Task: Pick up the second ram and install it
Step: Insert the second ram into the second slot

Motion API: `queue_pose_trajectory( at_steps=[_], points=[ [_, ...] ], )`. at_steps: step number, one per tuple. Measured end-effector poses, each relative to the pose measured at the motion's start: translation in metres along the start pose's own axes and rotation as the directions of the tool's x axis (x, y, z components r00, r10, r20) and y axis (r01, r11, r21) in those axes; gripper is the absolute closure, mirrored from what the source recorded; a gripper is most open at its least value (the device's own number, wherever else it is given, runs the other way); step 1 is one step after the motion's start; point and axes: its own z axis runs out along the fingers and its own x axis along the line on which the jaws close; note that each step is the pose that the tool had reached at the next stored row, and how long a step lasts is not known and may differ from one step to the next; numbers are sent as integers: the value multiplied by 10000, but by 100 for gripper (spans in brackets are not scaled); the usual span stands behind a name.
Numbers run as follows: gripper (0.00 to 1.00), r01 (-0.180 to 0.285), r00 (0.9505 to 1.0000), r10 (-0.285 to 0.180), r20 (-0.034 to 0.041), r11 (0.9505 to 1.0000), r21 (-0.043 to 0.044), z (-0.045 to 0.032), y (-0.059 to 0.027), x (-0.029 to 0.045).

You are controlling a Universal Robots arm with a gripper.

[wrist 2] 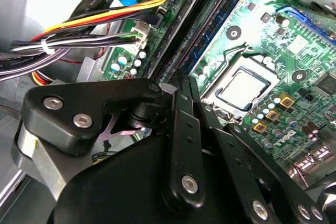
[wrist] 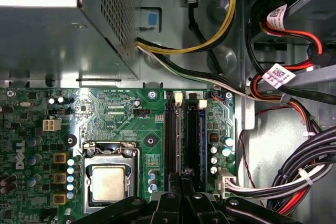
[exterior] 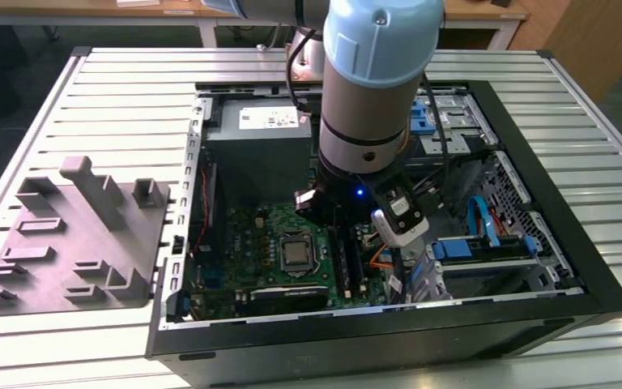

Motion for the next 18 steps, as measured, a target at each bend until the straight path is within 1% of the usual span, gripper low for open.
queue_pose_trajectory(
  at_steps=[18],
  points=[
    [88,1,10000,-1,-1,10000,2,43,-3,1]
  ],
)
